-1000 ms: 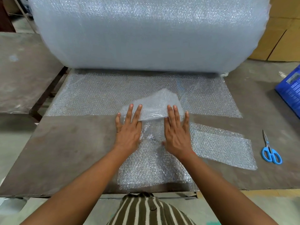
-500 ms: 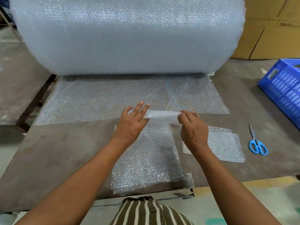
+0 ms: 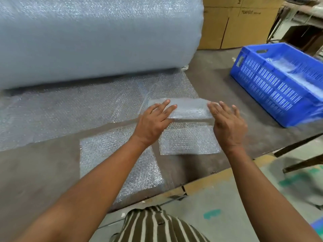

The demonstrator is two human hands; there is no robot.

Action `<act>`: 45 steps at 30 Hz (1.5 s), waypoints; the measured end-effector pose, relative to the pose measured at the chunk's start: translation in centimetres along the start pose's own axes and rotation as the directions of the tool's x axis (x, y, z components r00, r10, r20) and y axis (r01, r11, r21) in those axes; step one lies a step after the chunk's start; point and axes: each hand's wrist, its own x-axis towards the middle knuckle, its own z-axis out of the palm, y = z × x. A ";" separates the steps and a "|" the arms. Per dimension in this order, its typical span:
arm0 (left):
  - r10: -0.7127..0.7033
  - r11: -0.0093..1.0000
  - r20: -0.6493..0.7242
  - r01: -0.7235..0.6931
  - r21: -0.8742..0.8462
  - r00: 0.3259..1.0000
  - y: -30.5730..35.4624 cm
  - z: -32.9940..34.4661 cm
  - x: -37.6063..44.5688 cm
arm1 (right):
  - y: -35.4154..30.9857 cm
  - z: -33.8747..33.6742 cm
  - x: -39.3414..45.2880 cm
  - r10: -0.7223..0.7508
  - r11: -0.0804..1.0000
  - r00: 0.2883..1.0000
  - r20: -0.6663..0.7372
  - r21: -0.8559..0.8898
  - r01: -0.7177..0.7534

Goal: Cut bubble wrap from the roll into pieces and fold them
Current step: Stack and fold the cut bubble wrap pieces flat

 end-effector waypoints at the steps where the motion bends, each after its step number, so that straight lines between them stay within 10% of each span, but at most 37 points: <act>1: 0.007 1.000 0.002 -0.007 -0.009 1.000 0.6 0.7 0.0 | 0.8 0.1 -1.0 0.009 1.000 0.999 0.039 -0.008 -0.009; 4: -0.027 0.998 0.300 0.042 -0.045 0.954 2.3 2.7 -0.9 | 2.1 0.7 -5.1 0.030 0.999 0.941 0.336 0.033 -0.044; 7: -0.079 0.984 0.697 0.168 -0.060 0.713 4.6 3.6 -2.0 | 2.5 1.0 -8.5 0.012 0.982 0.687 0.726 0.122 -0.146; 10: -0.135 0.899 0.743 0.396 -0.186 0.655 5.6 3.2 -3.0 | 2.9 0.6 -10.3 -0.048 0.943 0.529 0.847 0.213 -0.257; 15: -0.219 0.889 0.642 0.422 -0.180 0.735 6.3 4.5 -3.5 | 1.6 0.3 -9.1 -0.028 0.936 0.672 0.740 0.255 -0.242; 23: -0.265 0.926 0.795 0.373 0.053 0.546 9.1 7.3 -4.1 | -1.7 2.9 -9.6 0.020 0.978 0.513 0.858 0.090 -0.188; 32: -0.483 0.860 0.578 0.481 0.172 0.657 6.6 2.8 -6.0 | -8.0 2.2 -7.0 -0.190 0.942 0.757 0.625 0.334 -0.039; 39: -0.598 0.719 0.567 0.692 0.066 0.567 3.1 -4.3 -14.1 | -14.6 2.0 -6.1 -0.540 0.653 0.634 0.553 0.751 -0.098; 45: -0.511 0.698 0.638 0.712 -0.084 0.576 4.7 -8.2 -21.7 | -15.5 0.9 -7.8 -0.686 0.630 0.447 0.574 0.776 -0.031</act>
